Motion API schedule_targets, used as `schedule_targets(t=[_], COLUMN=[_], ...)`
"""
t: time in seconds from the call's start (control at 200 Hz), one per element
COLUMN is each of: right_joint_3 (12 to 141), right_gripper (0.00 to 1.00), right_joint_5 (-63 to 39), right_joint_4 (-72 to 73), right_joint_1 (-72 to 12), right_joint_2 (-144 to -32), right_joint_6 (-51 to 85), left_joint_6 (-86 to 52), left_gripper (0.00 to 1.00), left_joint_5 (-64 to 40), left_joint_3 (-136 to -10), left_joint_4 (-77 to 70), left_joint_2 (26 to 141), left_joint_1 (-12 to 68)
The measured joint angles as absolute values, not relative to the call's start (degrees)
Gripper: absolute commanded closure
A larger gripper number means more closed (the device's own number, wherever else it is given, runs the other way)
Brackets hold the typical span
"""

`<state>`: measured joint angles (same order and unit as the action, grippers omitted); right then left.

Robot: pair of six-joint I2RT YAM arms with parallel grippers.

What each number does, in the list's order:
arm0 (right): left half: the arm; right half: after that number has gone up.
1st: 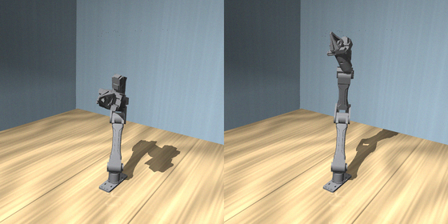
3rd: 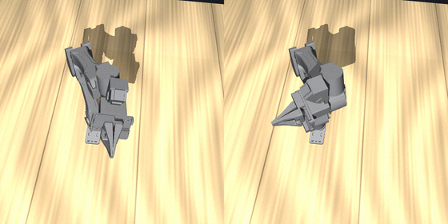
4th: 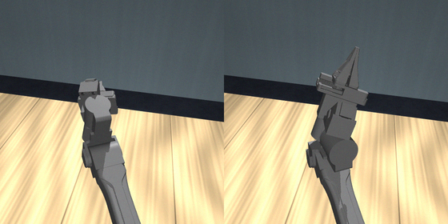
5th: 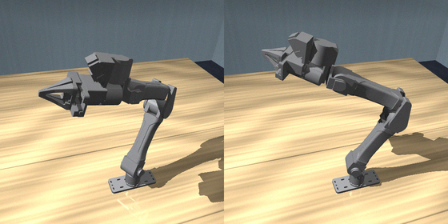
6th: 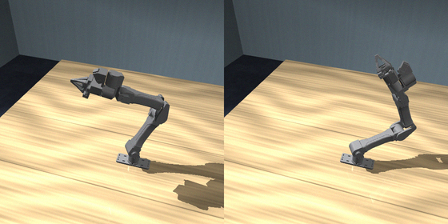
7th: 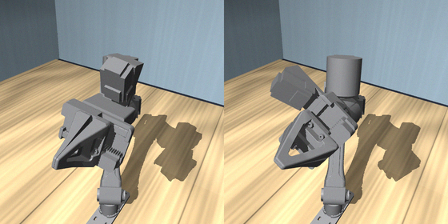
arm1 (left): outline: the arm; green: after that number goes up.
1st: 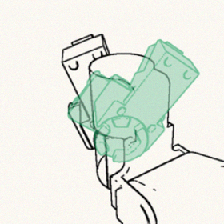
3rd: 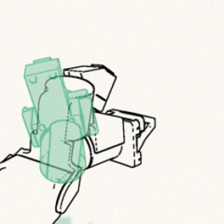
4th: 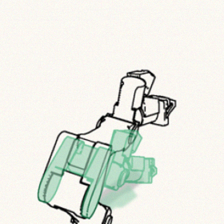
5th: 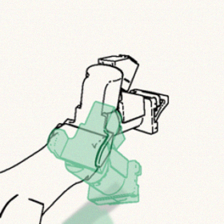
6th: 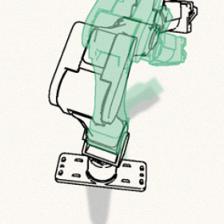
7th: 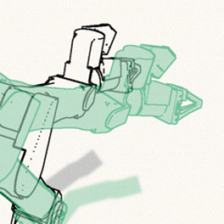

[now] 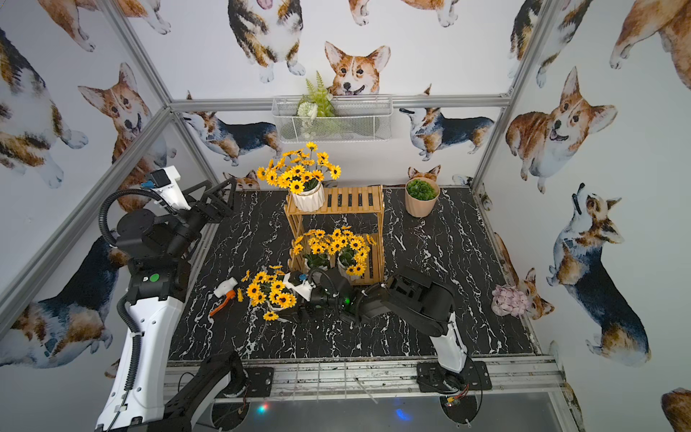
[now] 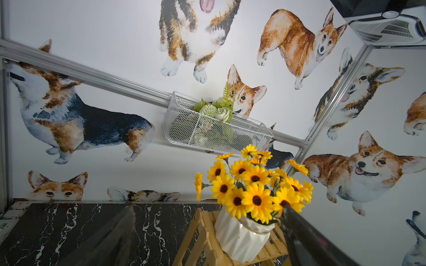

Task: Take the sunflower pots off the shelves
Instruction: Place the sunflower pot at the center of the board.

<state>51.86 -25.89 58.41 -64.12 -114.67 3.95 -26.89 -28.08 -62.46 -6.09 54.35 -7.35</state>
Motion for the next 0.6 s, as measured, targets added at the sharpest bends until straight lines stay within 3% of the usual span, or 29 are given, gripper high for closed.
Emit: schedule_targets(t=[0.601], right_joint_3=[57.0], right_gripper=[1.00], right_joint_5=[-28.7], right_joint_4=[59.3], right_joint_1=[-64.1], right_joint_2=[-122.9], right_joint_6=[4.9], left_joint_6=[-25.7], left_gripper=[0.00], left_joint_5=[-27.9], left_joint_3=[-62.2], left_joint_4=[-5.2], left_joint_2=[54.3], left_joint_1=[-7.4])
